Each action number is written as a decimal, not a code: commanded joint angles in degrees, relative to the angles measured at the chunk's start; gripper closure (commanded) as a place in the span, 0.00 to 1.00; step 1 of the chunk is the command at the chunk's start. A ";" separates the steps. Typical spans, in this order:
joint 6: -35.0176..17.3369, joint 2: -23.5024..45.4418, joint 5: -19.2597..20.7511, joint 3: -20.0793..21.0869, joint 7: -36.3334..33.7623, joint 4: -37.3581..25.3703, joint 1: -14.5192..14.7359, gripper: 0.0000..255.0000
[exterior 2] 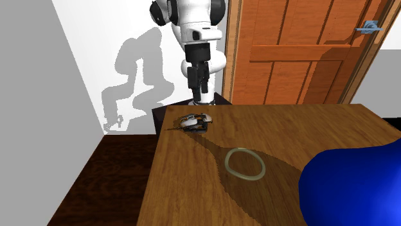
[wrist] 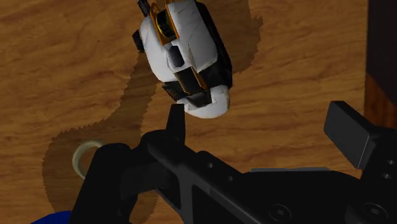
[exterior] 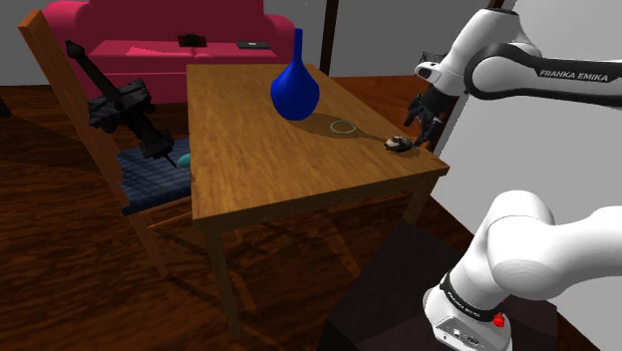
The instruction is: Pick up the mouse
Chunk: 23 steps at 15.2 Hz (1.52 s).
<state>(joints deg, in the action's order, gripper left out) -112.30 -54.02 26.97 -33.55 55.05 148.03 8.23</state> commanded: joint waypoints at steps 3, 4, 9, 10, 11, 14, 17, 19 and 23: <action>-5.61 4.80 4.07 -9.85 13.35 -3.39 4.70 0.00; -6.90 6.09 4.72 -12.32 16.46 -4.54 6.36 0.00; -10.20 6.95 6.10 -14.48 16.77 -2.39 6.49 0.00; -11.00 7.17 6.42 -14.94 16.73 -1.84 6.46 0.00; -11.81 7.41 6.74 -15.41 16.70 -1.29 6.44 0.00; -13.11 7.82 7.25 -16.18 16.64 -0.45 6.43 0.00; -13.09 7.84 7.24 -16.22 16.69 -0.52 6.45 1.00; -13.10 7.84 7.25 -16.23 16.70 -0.51 6.45 1.00; -13.09 7.83 7.25 -16.23 16.70 -0.51 6.44 1.00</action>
<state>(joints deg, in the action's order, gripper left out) -125.41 -46.20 34.23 -49.77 71.76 147.48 14.66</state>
